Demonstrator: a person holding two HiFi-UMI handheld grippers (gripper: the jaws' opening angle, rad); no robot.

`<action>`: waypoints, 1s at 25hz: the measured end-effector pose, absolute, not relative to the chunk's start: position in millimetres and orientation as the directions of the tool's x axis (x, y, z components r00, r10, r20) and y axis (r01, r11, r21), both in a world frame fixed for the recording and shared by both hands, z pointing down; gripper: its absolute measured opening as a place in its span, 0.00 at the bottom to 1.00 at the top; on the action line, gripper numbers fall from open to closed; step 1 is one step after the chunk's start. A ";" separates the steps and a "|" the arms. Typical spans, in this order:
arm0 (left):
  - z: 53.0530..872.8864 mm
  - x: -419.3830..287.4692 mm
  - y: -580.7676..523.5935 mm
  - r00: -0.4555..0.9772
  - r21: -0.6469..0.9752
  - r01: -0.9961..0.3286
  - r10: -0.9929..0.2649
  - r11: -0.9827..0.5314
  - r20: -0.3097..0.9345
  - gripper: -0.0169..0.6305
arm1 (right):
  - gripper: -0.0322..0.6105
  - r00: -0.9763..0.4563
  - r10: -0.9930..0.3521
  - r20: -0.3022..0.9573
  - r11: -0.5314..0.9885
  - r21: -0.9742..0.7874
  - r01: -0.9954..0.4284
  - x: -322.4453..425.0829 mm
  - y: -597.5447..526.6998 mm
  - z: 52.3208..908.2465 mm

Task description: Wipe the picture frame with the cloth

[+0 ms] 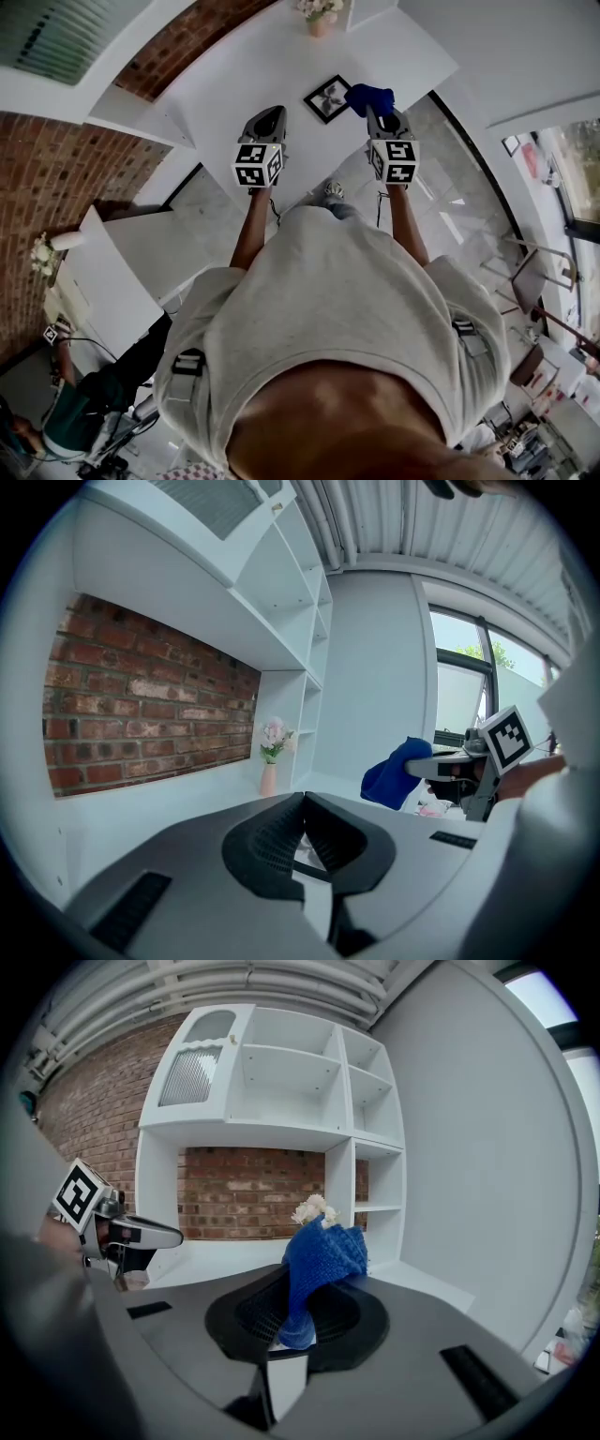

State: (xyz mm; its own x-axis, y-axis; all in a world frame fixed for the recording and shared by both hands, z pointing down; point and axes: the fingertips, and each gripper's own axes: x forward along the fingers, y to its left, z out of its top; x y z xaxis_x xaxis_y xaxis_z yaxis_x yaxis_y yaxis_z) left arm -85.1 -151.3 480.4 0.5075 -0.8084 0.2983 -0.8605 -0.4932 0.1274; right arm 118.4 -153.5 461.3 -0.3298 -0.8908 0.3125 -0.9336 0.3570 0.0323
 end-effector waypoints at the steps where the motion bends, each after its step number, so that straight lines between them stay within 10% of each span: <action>1: 478.8 -85.9 -149.1 0.507 0.127 -0.861 -0.810 -0.492 0.294 0.05 | 0.14 -0.328 -0.892 0.311 0.355 0.032 -0.934 118.2 -149.7 460.2; 25: 470.6 -102.3 -115.3 0.497 0.139 -0.868 -0.827 -0.477 0.263 0.05 | 0.14 -0.327 -0.891 0.314 0.352 0.024 -0.936 106.5 -102.2 461.0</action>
